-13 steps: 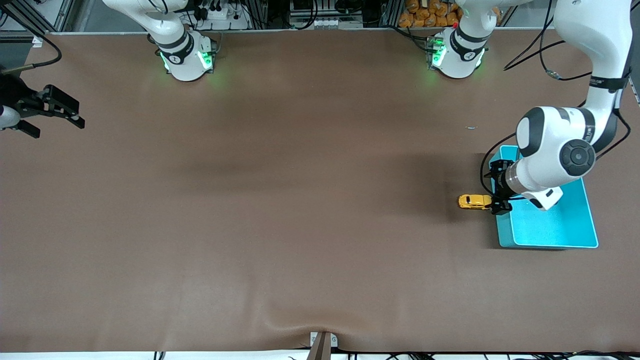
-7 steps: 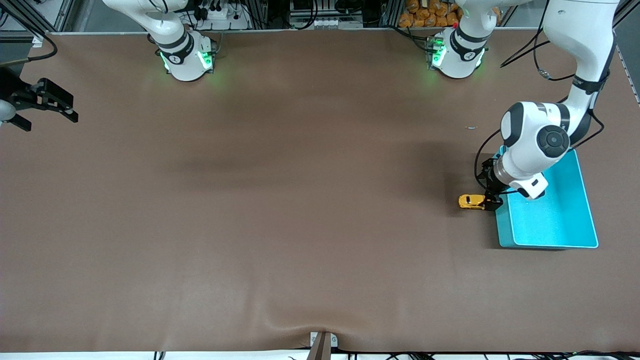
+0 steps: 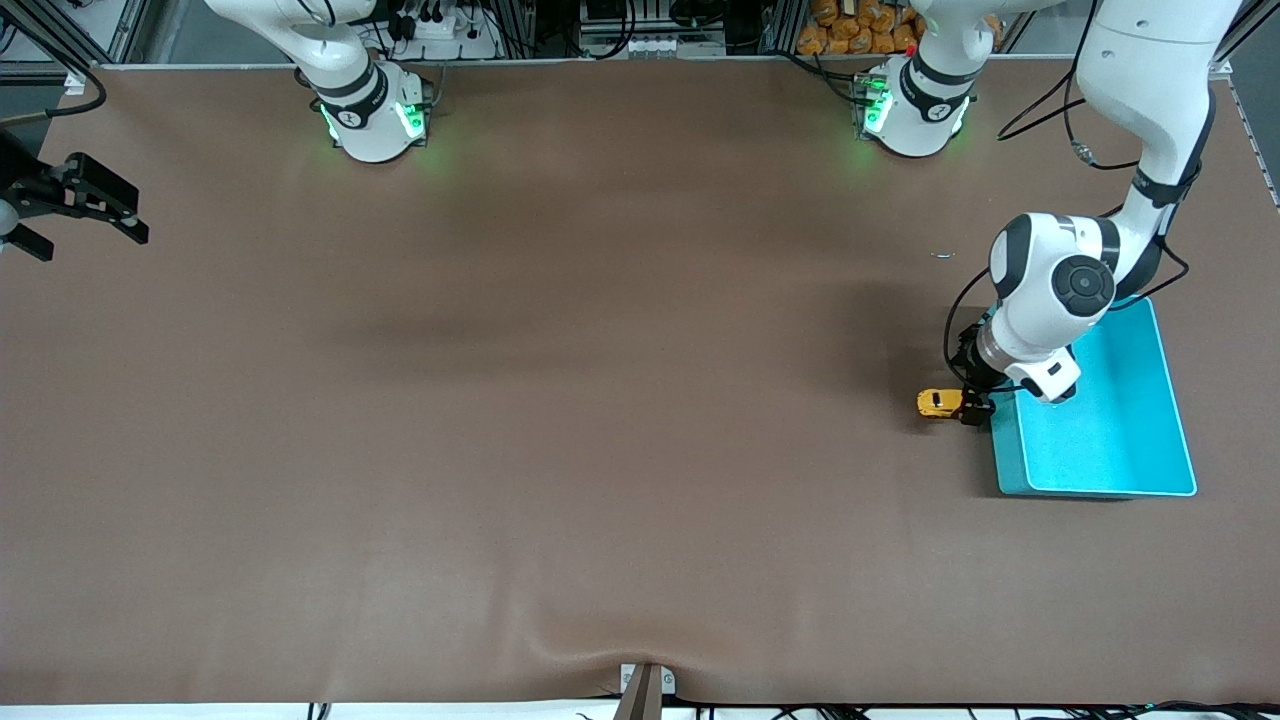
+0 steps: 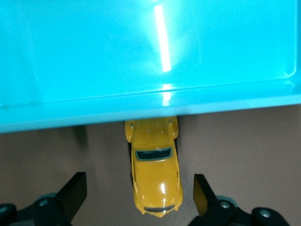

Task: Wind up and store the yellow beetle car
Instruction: 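Close the left gripper on the yellow car, then lift the car over the bin rim and lower it inside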

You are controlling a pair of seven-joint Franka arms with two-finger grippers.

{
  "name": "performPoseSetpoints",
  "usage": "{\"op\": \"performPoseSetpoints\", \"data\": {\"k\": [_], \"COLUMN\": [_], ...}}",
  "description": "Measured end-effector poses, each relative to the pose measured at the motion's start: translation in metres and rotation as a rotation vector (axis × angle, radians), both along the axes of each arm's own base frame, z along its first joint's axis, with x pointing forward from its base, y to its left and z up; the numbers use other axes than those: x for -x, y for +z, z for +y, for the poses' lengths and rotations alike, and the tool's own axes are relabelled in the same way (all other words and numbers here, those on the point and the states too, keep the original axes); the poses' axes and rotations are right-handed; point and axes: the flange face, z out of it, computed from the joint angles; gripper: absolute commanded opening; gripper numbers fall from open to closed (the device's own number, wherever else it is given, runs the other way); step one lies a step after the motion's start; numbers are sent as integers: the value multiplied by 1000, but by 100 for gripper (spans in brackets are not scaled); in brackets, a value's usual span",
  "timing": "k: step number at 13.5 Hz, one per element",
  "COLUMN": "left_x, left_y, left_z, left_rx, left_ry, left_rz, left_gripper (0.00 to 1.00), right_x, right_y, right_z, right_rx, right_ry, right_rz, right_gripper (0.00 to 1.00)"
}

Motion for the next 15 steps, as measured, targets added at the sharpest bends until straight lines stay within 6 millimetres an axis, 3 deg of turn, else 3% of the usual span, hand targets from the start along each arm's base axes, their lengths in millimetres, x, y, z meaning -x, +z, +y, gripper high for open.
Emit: {"op": "performPoseSetpoints", "data": {"k": [2,3,5,6,12,15], "left_x": [-5,-7,-11,-12,-17,-36], "left_y": [-4,-5,-7,-9,-7,12], "left_z": [0,0,-1,-1,-5,-6], "left_rx": [2,3,5,6,2,-12], "left_ry": [2,3,5,15,60,63], "left_rz": [-1,-1,-3,-3,-15,-2], "left_gripper": [100,81,20,0,0,0], "right_x": [0,1,1,1,1,1], "right_y": [0,-1,-1,-1,-1,-1], "right_z": [0,0,0,0,-2,-2], "right_rx": [0,0,0,0,0,0], "right_ry": [0,0,0,0,-3,-4], "right_rz": [3,5,6,7,9,10], "right_gripper": [100,100,100,100,100,100]}}
